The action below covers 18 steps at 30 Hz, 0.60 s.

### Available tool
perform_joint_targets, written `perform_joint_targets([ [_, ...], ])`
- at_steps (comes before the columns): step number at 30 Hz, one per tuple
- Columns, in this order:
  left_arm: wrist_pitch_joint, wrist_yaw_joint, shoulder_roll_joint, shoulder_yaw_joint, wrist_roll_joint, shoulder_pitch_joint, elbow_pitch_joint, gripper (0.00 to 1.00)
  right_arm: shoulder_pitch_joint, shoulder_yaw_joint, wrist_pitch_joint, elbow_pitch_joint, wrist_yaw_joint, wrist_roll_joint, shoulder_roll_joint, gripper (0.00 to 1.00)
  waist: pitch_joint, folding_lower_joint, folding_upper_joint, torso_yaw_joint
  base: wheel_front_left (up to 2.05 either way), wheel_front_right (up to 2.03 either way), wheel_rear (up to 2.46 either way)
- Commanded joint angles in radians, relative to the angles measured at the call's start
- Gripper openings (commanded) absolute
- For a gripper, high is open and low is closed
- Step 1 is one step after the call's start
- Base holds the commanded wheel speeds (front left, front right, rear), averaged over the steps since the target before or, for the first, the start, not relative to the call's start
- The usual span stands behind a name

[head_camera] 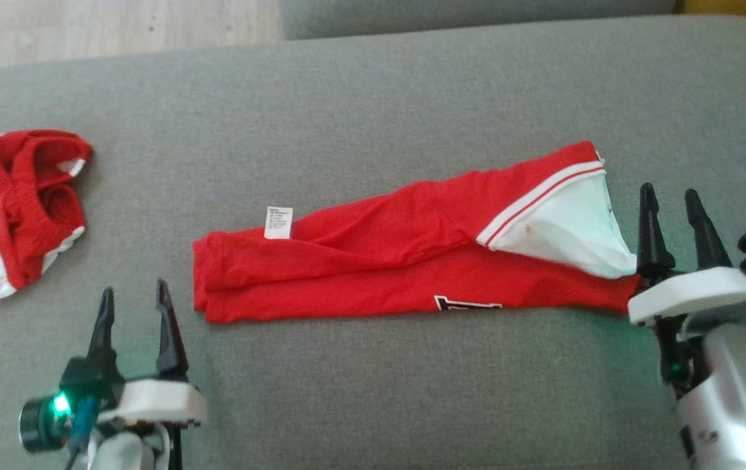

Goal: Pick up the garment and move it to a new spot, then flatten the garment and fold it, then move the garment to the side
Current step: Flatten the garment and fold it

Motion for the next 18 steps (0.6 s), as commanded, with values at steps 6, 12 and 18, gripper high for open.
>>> perform_joint_targets([
  [6,-0.005,0.055,0.005,-0.019,0.005,0.049,-0.083,1.00,0.081,-0.092,-0.013,-0.116,0.003,-0.212,0.096,1.00,-0.049,0.0002,-0.0001,0.028,0.00,0.00,0.00],
  [12,-0.005,0.091,0.005,-0.057,-0.013,0.085,-0.110,1.00,0.117,-0.140,-0.013,-0.123,0.003,-0.296,0.135,1.00,-0.068,0.0002,-0.0001,0.040,0.00,0.00,0.00],
  [18,-0.005,0.094,0.005,-0.075,-0.023,0.083,-0.115,1.00,0.102,-0.149,-0.013,-0.090,0.003,-0.321,0.143,1.00,-0.046,0.0002,-0.0001,0.045,0.00,0.00,0.00],
])
